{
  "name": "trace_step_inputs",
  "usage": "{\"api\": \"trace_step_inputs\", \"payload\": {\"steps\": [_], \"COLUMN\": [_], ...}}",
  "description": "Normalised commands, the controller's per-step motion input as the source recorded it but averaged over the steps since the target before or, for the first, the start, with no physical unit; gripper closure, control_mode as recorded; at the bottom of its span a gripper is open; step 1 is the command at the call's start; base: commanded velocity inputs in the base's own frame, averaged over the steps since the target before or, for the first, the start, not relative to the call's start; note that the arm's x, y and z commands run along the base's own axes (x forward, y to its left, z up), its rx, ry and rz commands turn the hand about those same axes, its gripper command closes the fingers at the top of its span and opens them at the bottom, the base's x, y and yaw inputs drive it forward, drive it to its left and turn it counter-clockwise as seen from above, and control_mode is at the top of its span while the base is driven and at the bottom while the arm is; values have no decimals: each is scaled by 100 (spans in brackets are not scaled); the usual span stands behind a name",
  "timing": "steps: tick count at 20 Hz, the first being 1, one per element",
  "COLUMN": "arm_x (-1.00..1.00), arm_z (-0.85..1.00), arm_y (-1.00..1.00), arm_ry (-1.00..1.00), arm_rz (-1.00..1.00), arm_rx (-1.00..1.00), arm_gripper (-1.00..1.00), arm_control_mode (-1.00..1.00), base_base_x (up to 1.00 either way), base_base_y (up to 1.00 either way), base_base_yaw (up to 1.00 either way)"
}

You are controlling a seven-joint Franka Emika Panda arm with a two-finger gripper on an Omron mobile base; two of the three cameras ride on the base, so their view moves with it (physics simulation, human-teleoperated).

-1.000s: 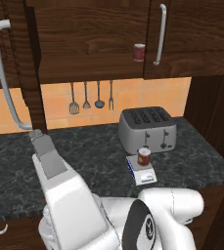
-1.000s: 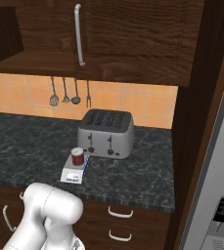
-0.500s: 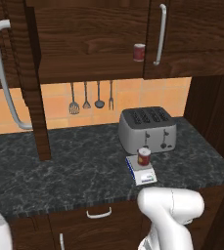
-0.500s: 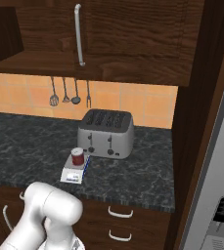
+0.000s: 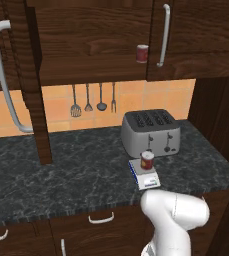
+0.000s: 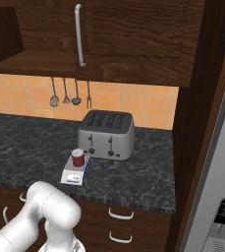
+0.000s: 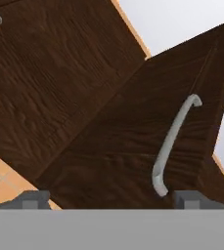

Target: Pick the canned food and place it on the digital scale for weighing, and close the cabinet.

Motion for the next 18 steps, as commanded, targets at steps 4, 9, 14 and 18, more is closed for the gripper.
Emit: {"api": "trace_step_inputs", "payload": {"steps": [4,9,14,18], "arm_x": [100,88,68,80], "arm_z": [-11,-11,18,24], "arm_y": [21,1,-27,-59], "arm_ry": [5,-7,-15,-9], "arm_rz": [-6,-1,-6,-6], "arm_rx": [0,0,2,4], "arm_gripper": [-100,-100,-100,-100], "arm_control_mode": [-100,-100,-100,-100], "base_base_x": [0,0,0,0], "base_base_y": [0,0,0,0], "base_base_yaw": [0,0,0,0]}}
